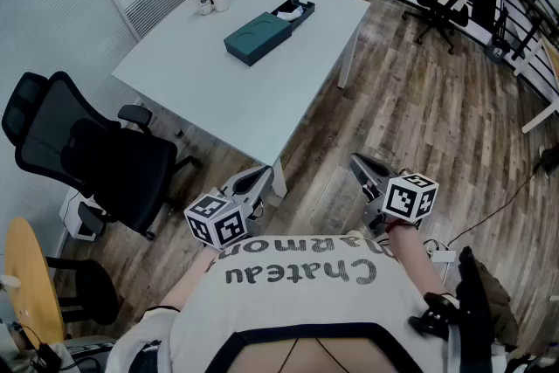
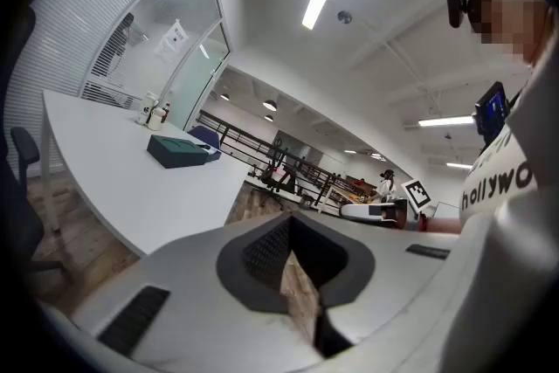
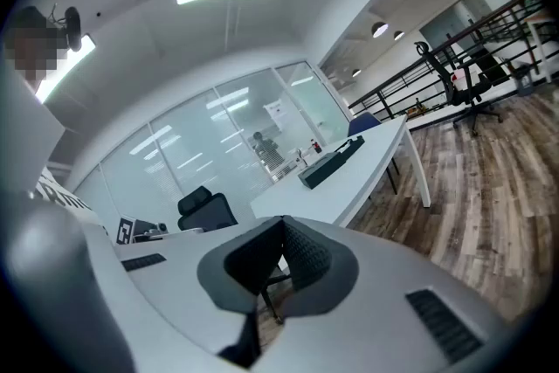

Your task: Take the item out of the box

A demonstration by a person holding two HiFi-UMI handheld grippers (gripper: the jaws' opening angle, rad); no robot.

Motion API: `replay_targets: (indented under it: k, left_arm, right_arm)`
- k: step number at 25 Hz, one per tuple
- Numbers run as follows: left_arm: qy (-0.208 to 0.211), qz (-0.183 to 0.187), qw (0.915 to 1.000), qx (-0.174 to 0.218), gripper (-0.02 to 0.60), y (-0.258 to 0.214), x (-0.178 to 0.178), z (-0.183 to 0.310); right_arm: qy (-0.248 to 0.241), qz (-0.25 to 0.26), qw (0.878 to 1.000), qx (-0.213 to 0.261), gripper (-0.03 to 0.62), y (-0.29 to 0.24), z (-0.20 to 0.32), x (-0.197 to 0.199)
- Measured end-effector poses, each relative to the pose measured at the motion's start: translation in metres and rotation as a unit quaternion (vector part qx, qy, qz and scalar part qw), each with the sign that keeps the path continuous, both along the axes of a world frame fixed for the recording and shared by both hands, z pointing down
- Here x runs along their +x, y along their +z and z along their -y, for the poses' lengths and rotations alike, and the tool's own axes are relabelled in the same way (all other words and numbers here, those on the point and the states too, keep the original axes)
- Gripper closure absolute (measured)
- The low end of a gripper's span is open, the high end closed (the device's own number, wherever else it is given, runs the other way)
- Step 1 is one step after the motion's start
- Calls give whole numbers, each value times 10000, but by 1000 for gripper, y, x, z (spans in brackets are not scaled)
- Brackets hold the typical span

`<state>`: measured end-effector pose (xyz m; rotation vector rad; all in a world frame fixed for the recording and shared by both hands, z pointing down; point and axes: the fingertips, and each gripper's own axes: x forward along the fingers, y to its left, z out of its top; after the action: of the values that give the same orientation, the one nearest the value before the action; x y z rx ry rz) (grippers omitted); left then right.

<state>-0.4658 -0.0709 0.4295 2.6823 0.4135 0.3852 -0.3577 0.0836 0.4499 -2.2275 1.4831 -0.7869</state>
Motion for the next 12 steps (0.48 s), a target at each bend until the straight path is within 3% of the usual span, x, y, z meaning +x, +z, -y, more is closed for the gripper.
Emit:
replay_targets:
  k: [7, 12]
  left_arm:
    - [-96, 10, 10000, 6, 594, 5, 14, 3]
    - [-176, 142, 9997, -25, 594, 18, 43, 5]
  right_arm:
    - [-88, -136, 9998, -109, 595, 4, -1, 12]
    - [-156, 43, 9998, 98, 595, 9, 1, 43]
